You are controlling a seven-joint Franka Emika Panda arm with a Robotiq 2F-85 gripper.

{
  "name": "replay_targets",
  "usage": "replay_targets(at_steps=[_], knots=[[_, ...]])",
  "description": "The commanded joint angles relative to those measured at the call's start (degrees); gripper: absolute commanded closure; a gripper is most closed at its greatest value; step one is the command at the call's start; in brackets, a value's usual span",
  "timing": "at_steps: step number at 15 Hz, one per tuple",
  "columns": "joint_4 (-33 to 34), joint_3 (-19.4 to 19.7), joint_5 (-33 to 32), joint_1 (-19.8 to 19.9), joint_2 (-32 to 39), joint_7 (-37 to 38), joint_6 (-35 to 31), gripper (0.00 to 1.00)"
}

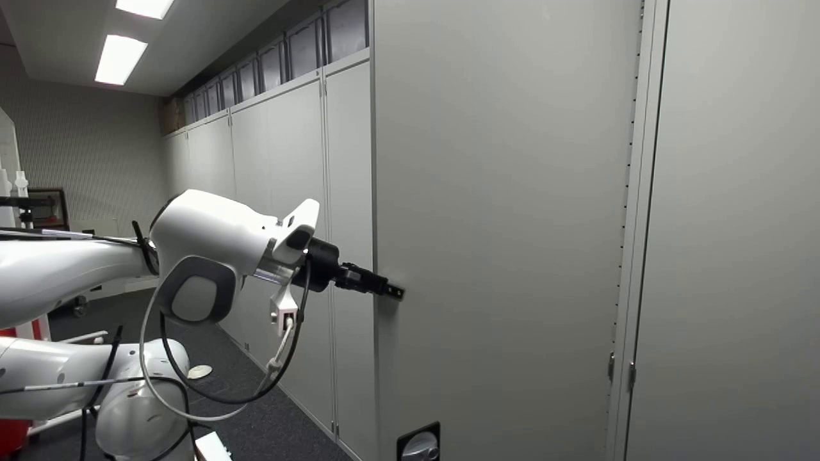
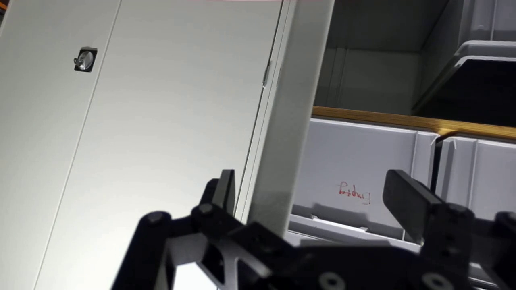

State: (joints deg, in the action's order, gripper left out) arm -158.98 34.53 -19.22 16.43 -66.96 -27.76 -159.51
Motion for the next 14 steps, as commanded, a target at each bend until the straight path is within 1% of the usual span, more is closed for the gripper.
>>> replay_targets(at_steps=[1, 6, 14], knots=[[0.0, -1.94, 1.83, -1.2, -1.42, -0.26, 1.01, 0.0], [-0.02, -3.46, 1.83, -1.48, -1.85, -0.3, 1.25, 0.0], [-0.07, -4.63, 1.73, -1.93, -2.23, -0.67, 1.69, 0.0]])
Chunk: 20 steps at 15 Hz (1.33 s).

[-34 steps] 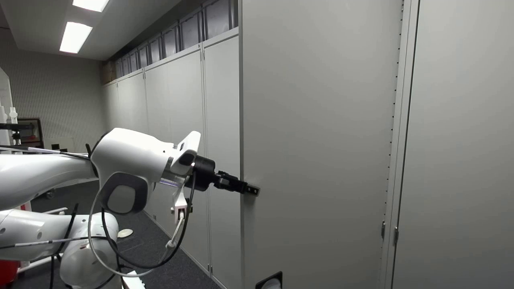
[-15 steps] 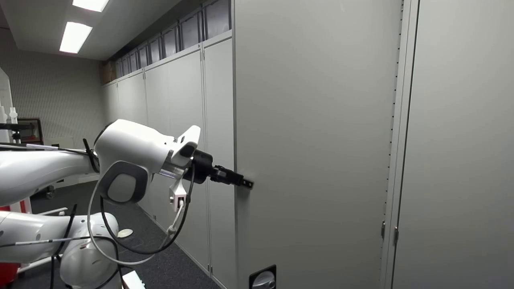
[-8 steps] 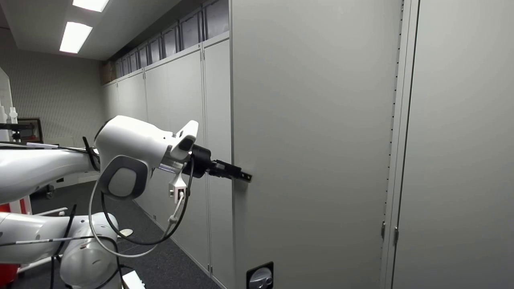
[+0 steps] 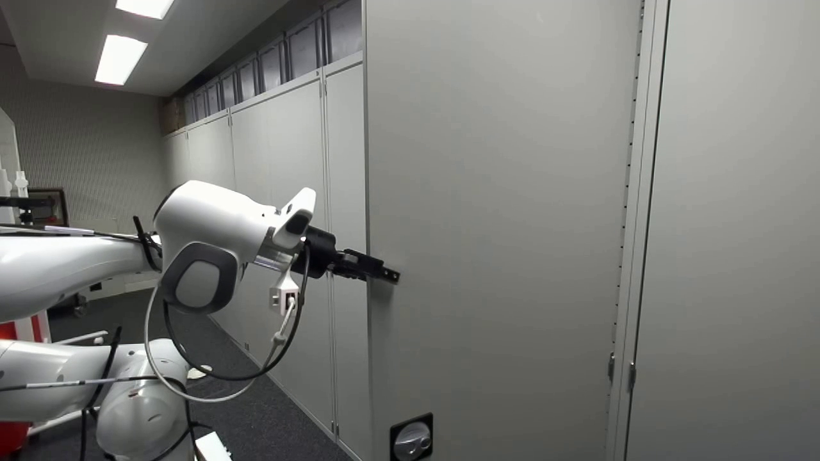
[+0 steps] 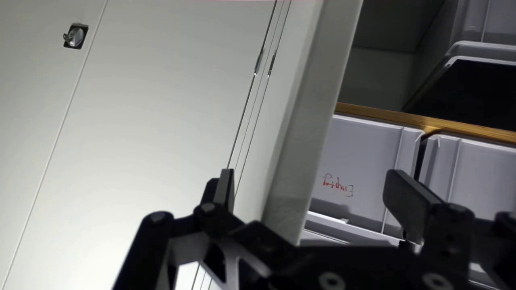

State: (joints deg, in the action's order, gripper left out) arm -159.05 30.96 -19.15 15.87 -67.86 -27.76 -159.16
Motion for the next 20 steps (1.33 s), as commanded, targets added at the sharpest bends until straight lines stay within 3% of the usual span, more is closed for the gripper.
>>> replay_targets(at_steps=[1, 20], knots=[[0.0, -1.11, 1.66, -1.42, -1.36, -0.69, 1.42, 0.0], [-0.02, -4.71, 1.39, -3.27, -3.15, -0.35, 3.92, 0.0]])
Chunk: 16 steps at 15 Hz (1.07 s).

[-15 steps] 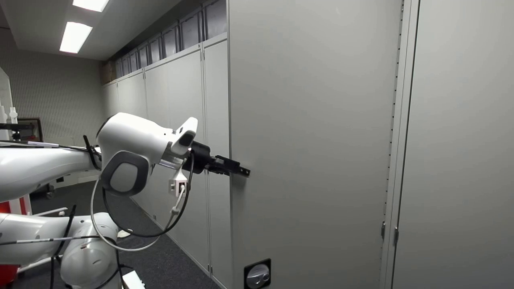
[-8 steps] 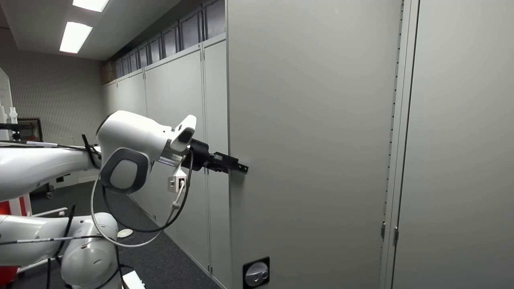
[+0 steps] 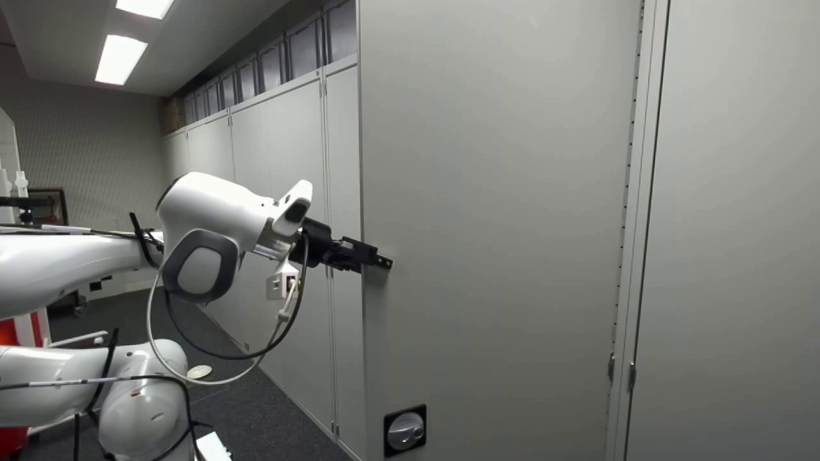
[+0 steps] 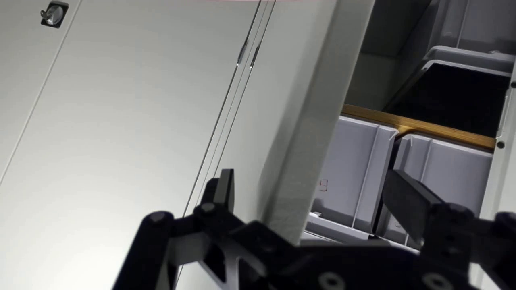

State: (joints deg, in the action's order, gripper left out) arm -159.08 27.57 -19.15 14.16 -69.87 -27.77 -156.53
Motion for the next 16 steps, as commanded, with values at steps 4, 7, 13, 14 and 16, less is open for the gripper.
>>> replay_targets(at_steps=[4, 7, 13, 14, 16], knots=[[-0.01, -2.38, 1.32, -1.91, -1.24, -0.15, 1.35, 0.0], [-0.03, -3.03, 1.22, -2.34, -1.31, -0.13, 1.55, 0.0], [-0.03, -4.23, 0.99, -3.08, -1.69, -0.36, 2.18, 0.0], [-0.03, -4.44, 0.96, -3.13, -1.76, -0.36, 2.38, 0.0], [-0.04, -4.76, 0.87, -3.25, -1.82, -0.45, 2.59, 0.0]])
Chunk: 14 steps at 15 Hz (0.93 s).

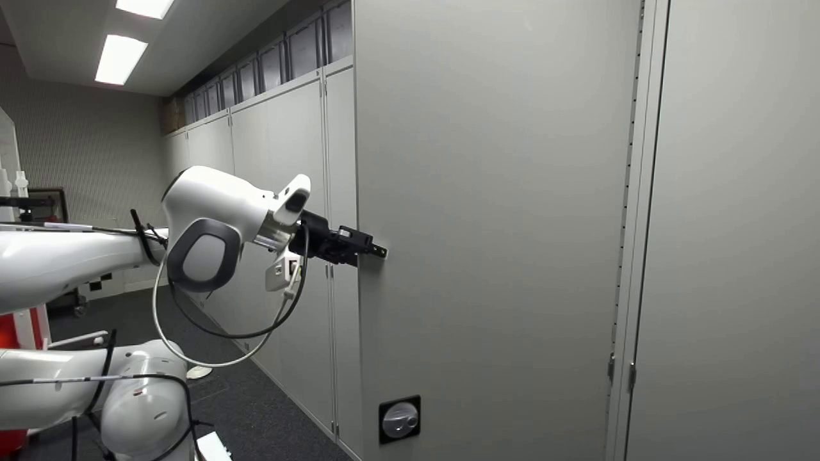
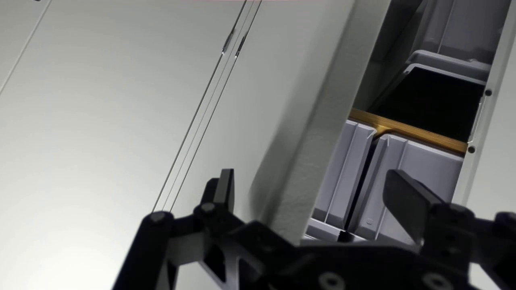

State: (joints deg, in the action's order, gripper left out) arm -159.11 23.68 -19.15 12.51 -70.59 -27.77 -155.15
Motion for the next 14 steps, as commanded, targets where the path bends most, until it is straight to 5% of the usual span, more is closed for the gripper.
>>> replay_targets(at_steps=[1, 14], knots=[[0.0, -0.98, 0.83, -1.69, -1.1, -0.51, 1.25, 0.0], [-0.01, -3.66, 0.48, -3.15, -1.21, -0.27, 1.39, 0.0]])
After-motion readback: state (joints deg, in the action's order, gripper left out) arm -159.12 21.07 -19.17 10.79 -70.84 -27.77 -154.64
